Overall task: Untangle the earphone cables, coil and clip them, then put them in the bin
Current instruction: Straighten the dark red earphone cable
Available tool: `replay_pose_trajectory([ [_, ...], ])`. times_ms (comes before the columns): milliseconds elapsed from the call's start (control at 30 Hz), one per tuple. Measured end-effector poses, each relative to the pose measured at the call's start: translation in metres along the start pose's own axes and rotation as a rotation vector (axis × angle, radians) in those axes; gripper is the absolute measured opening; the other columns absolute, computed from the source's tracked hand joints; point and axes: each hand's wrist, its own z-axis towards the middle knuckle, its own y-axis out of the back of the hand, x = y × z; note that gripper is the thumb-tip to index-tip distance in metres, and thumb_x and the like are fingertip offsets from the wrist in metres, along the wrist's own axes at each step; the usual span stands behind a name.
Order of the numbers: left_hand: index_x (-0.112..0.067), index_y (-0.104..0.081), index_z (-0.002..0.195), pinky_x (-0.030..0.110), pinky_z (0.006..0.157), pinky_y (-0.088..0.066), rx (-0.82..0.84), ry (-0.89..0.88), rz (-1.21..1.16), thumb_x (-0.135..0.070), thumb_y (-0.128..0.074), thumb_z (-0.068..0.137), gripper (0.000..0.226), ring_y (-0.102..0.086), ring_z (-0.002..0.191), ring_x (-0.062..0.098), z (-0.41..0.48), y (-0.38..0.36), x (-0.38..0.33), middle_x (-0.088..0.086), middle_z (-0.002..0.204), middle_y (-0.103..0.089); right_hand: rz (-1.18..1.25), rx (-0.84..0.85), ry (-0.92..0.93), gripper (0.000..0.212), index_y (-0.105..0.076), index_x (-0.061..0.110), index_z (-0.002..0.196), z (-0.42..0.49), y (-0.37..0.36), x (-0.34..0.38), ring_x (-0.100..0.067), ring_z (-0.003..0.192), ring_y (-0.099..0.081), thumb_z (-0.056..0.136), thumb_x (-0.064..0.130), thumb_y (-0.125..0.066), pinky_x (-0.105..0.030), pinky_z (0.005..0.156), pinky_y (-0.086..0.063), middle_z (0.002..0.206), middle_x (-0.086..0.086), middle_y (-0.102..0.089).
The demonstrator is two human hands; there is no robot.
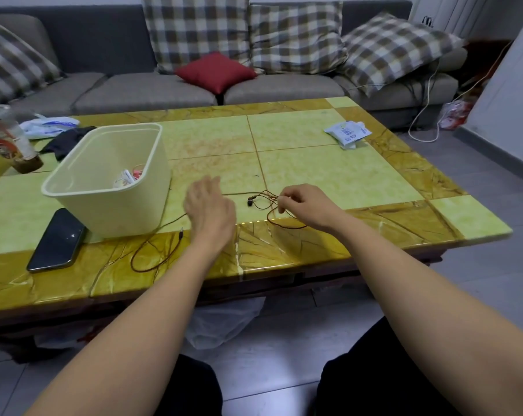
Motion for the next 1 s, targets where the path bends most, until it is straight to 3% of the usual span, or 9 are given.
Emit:
replay_pose_trajectory([
  [133,-0.014,-0.061,0.119,0.035,0.094,-0.032,0.173,-0.451,-0.011,-0.018,-0.04,0.101,0.028,-0.052,0.113,0.028,-0.012,-0.015,-0.019,0.008,0.115,-0.059,-0.064,0.056,0.078,0.027,-0.069,0.017,0.077,0.001,-0.008,0.013,-0.009,0.056,-0.042,0.097,0.024,-0.052,-0.022,0.052,-0.031,0.061,0.008,-0.053],
  [233,-0.009,-0.064,0.106,0.037,0.088,-0.041,0.124,-0.14,-0.127,-0.004,-0.036,0.1,0.028,-0.057,0.105,0.029,-0.007,-0.005,-0.015,0.011,0.11,-0.063,-0.018,0.008,0.019,0.027,-0.068,0.015,0.076,0.001,0.0,0.004,-0.013,0.059,-0.046,0.096,0.024,-0.052,-0.025,0.056,-0.036,0.063,0.002,-0.055],
  [367,-0.003,-0.054,0.129,0.038,0.1,-0.036,-0.01,0.218,0.002,-0.002,-0.036,0.097,0.037,-0.047,0.122,0.034,0.001,0.005,-0.002,0.018,0.133,-0.054,-0.003,-0.067,-0.049,0.026,-0.068,0.014,0.076,0.001,0.006,-0.008,-0.014,0.055,-0.042,0.095,0.021,-0.051,-0.029,0.056,-0.034,0.059,0.003,-0.05],
  [467,-0.007,-0.022,0.151,0.04,0.118,-0.015,0.075,-0.079,-0.022,-0.018,-0.045,0.098,0.059,-0.022,0.143,0.031,-0.005,-0.003,-0.01,0.014,0.155,-0.026,-0.03,0.032,0.006,0.025,-0.069,0.015,0.077,0.0,0.0,0.0,-0.007,0.055,-0.042,0.096,0.024,-0.054,-0.023,0.055,-0.032,0.063,0.008,-0.054],
  [567,-0.011,-0.055,0.129,0.036,0.093,-0.038,0.227,-0.447,-0.078,-0.015,-0.041,0.101,0.032,-0.053,0.114,0.031,-0.012,-0.01,-0.022,0.011,0.114,-0.059,-0.021,0.083,0.059,0.026,-0.07,0.018,0.076,0.0,-0.004,0.007,-0.005,0.054,-0.042,0.096,0.026,-0.055,-0.019,0.052,-0.032,0.065,0.007,-0.057],
  [700,-0.01,-0.057,0.107,0.034,0.069,-0.038,0.115,-0.061,-0.104,-0.003,-0.033,0.099,0.027,-0.054,0.086,0.025,-0.005,-0.004,-0.013,0.008,0.094,-0.061,0.047,0.031,0.014,0.028,-0.071,0.013,0.08,-0.001,0.005,-0.001,-0.013,0.057,-0.039,0.096,0.028,-0.054,-0.027,0.056,-0.033,0.063,0.002,-0.049],
  [833,-0.008,-0.055,0.125,0.038,0.092,-0.038,-0.026,0.197,0.081,-0.005,-0.038,0.098,0.032,-0.045,0.117,0.031,0.004,0.002,0.005,0.016,0.128,-0.055,0.053,-0.049,-0.017,0.029,-0.071,0.011,0.083,-0.001,0.008,-0.008,-0.01,0.051,-0.035,0.098,0.026,-0.052,-0.028,0.053,-0.03,0.056,0.006,-0.041],
  [933,-0.014,-0.028,0.15,0.043,0.117,-0.02,0.051,-0.09,-0.007,-0.02,-0.044,0.099,0.054,-0.023,0.142,0.028,-0.001,-0.003,-0.009,0.01,0.155,-0.028,0.036,0.023,0.009,0.027,-0.071,0.016,0.08,-0.001,0.001,-0.002,-0.012,0.052,-0.037,0.097,0.028,-0.054,-0.026,0.05,-0.032,0.058,0.005,-0.046],
  [1000,-0.016,-0.046,0.14,0.044,0.112,-0.032,0.185,-0.365,-0.135,-0.021,-0.043,0.101,0.039,-0.044,0.128,0.026,-0.009,-0.006,-0.023,0.009,0.137,-0.052,0.019,0.051,0.035,0.027,-0.07,0.018,0.078,0.0,-0.003,0.002,-0.01,0.051,-0.038,0.097,0.03,-0.055,-0.02,0.048,-0.032,0.058,0.007,-0.048],
])
